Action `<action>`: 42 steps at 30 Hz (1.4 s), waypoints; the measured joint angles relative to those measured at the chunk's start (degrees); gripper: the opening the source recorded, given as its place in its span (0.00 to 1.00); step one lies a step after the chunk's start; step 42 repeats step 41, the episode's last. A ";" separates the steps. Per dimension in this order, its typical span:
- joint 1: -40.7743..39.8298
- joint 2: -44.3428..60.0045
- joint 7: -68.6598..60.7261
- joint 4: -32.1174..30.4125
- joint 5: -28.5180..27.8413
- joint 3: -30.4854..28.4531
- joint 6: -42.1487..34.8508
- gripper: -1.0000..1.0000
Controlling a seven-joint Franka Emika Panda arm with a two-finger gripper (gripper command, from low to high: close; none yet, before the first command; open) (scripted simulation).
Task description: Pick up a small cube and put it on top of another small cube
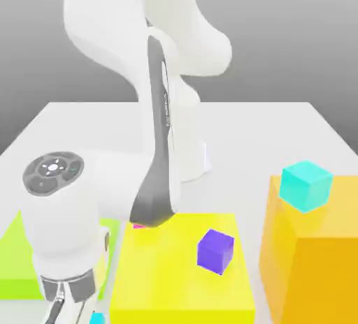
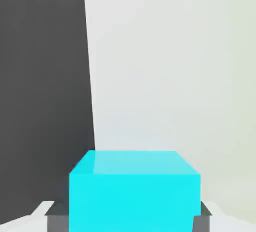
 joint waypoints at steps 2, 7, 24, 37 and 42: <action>-0.21 -1.90 -0.15 -0.42 0.27 0.24 -1.51 0.00; -0.52 -11.52 -0.13 -4.06 1.38 1.05 -7.58 0.00; 1.45 -45.32 6.66 -28.62 5.59 2.22 -17.19 0.00; 1.99 -53.78 10.04 -43.47 8.11 2.57 -10.26 0.00; 2.02 -50.58 10.07 -44.24 8.18 2.68 -6.27 1.00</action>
